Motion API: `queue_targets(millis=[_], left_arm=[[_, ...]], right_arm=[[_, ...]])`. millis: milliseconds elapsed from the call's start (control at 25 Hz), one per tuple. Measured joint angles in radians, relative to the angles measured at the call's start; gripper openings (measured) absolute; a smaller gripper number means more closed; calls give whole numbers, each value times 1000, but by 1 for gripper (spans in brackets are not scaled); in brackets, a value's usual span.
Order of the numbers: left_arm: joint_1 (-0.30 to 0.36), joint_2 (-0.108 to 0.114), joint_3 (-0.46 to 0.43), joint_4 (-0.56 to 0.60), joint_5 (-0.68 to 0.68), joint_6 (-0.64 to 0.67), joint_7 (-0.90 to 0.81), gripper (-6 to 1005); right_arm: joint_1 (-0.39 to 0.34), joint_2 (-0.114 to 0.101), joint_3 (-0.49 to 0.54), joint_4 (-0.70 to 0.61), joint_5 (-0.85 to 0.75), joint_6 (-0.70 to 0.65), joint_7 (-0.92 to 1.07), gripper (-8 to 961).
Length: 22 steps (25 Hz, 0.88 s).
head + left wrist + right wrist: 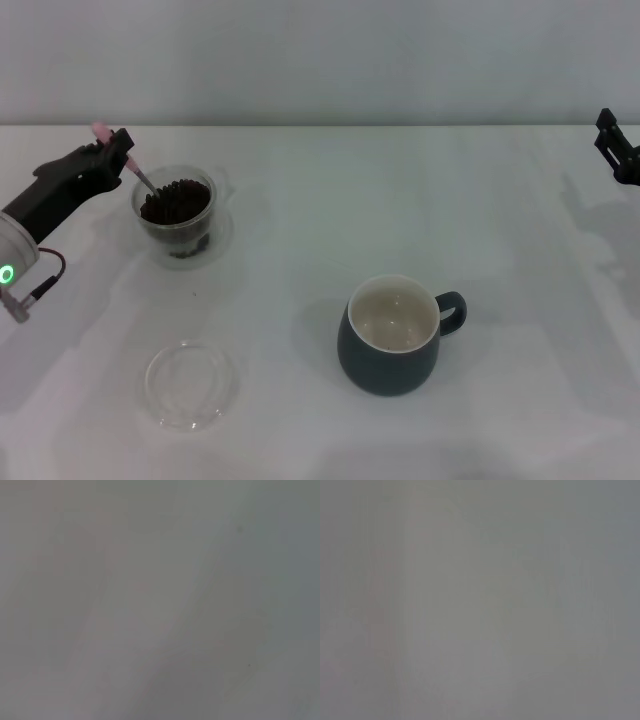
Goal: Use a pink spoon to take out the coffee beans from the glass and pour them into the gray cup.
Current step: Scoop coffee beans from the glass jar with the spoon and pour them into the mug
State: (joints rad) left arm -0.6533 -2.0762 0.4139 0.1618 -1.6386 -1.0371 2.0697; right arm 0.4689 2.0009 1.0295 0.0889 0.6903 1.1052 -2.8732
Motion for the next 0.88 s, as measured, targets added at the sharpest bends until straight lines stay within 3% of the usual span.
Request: queue_targets(millis=[640,880], left_arm=[[49,2,-9,-9,-69,94,-339,130],[58,4,-7,-2,-69,95,-381,129]], right_arm=[[-1,0,1,5,0,19,0,718],[5,2,1,8,-2,21,0,718]])
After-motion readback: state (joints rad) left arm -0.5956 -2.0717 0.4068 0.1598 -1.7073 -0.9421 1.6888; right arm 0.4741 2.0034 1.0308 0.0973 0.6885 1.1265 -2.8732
